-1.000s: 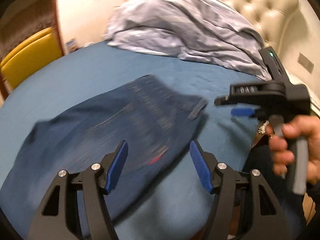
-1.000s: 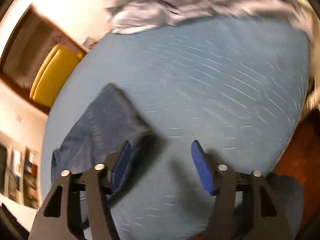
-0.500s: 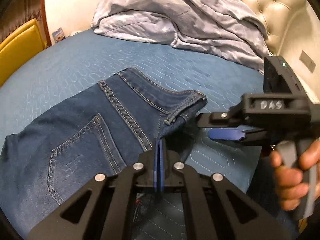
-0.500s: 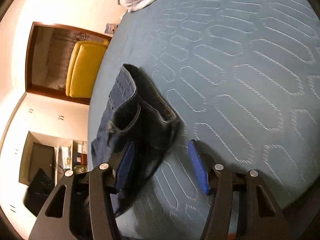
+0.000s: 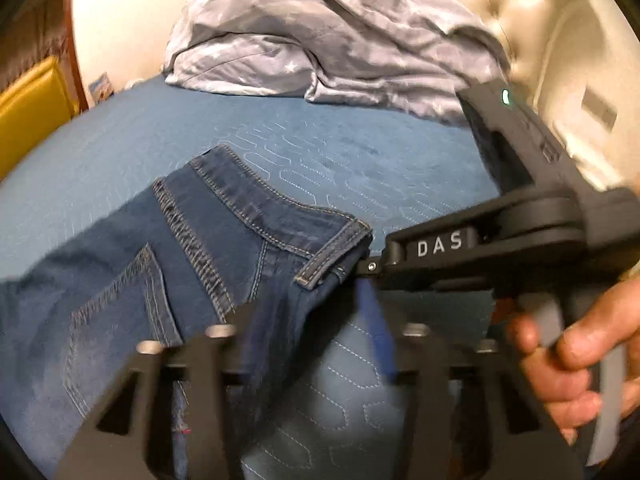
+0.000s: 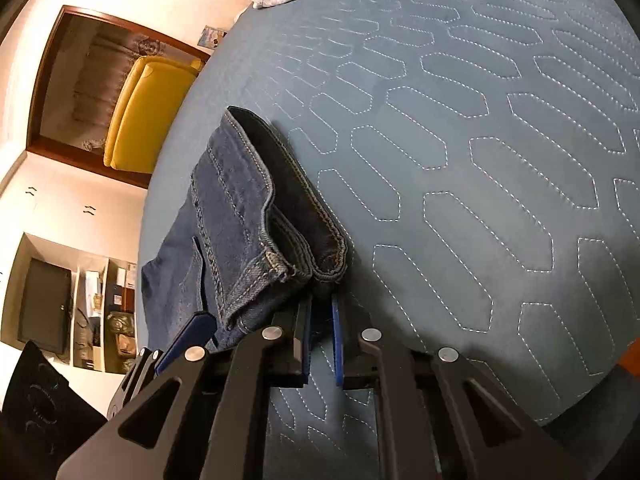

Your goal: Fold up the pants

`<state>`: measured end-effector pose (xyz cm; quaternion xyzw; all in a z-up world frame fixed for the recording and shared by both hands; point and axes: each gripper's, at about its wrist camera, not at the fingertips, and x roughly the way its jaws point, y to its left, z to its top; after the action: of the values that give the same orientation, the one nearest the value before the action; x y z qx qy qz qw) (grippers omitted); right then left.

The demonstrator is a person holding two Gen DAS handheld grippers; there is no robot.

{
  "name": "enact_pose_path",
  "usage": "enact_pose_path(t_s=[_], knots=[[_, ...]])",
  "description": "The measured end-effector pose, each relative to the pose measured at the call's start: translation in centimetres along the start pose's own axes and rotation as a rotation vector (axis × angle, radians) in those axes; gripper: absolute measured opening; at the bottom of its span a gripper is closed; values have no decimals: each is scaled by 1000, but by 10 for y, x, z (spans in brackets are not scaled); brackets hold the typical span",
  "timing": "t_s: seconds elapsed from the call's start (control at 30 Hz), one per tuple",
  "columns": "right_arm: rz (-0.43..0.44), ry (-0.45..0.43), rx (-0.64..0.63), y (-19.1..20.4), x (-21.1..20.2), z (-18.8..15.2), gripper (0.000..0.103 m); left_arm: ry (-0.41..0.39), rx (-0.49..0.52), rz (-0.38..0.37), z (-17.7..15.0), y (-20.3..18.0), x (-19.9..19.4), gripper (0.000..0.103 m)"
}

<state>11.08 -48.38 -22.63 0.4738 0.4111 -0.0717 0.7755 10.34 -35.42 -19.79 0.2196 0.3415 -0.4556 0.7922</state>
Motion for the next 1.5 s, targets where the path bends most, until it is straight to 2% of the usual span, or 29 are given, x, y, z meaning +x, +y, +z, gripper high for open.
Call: enact_pose_path(t_s=[0.03, 0.1, 0.13, 0.17, 0.2, 0.23, 0.27, 0.3, 0.37, 0.43, 0.5, 0.57, 0.63, 0.67, 0.73, 0.83, 0.9, 1.0, 1.1, 1.2, 1.3, 1.37, 1.5], knots=[[-10, 1, -8, 1, 0, -1, 8, 37, 3, 24, 0, 0, 11, 11], [-22, 4, -13, -2, 0, -1, 8, 87, -37, -10, -4, 7, 26, 13], [-30, 6, -16, -2, 0, -2, 8, 85, -47, -17, -6, 7, 27, 13], [-32, 3, -24, -2, -3, -3, 8, 72, -56, -18, -6, 7, 26, 23], [-38, -1, -35, -1, -5, -3, 8, 66, -91, -54, -7, 10, 22, 53], [-56, -11, -38, -5, -13, -6, 12, 54, -127, -91, -6, 14, 17, 66], [-80, -26, -38, -6, -19, -7, 22, 18, -162, -112, -6, 19, 9, 71], [-106, -44, -47, -8, -27, -7, 29, -29, -200, -111, -6, 27, -5, 70], [-175, -95, -74, -12, -46, -8, 31, -94, -271, -114, -6, 46, -24, 70], [-271, -165, -130, -6, -65, -9, 31, -130, -355, -56, -12, 76, -40, 69], [-348, -244, -260, 23, -75, -11, 31, -123, -428, 15, -17, 107, -47, 64], [-362, -280, -389, 59, -69, -11, 35, -76, -477, 81, -22, 128, -48, 59], [-360, -291, -537, 100, -50, -13, 62, -18, -521, 168, -31, 142, -50, 56], [-358, -279, -609, 117, -39, -14, 66, 5, -543, 190, -37, 147, -53, 56], [-382, -224, -735, 152, -2, -15, 66, 84, -584, 254, -52, 154, -54, 56], [-388, -163, -828, 186, 48, -11, 64, 162, -645, 290, -75, 160, -54, 56], [-420, -134, -884, 195, 84, -6, 64, 211, -668, 309, -85, 162, -50, 56], [-539, -104, -865, 184, 121, 15, 58, 228, -636, 331, -87, 160, -50, 56], [-521, -105, -833, 170, 126, 25, 58, 248, -643, 323, -88, 160, -50, 56], [-573, -126, -860, 171, 130, 19, 59, 262, -651, 329, -89, 159, -55, 56], [-599, -136, -824, 175, 123, 16, 59, 255, -666, 403, -92, 167, -74, 58], [-613, -170, -809, 184, 107, 4, 61, 255, -681, 461, -97, 175, -88, 63], [-495, -200, -869, 215, 83, -55, 70, 242, -732, 588, -117, 204, -123, 66]])
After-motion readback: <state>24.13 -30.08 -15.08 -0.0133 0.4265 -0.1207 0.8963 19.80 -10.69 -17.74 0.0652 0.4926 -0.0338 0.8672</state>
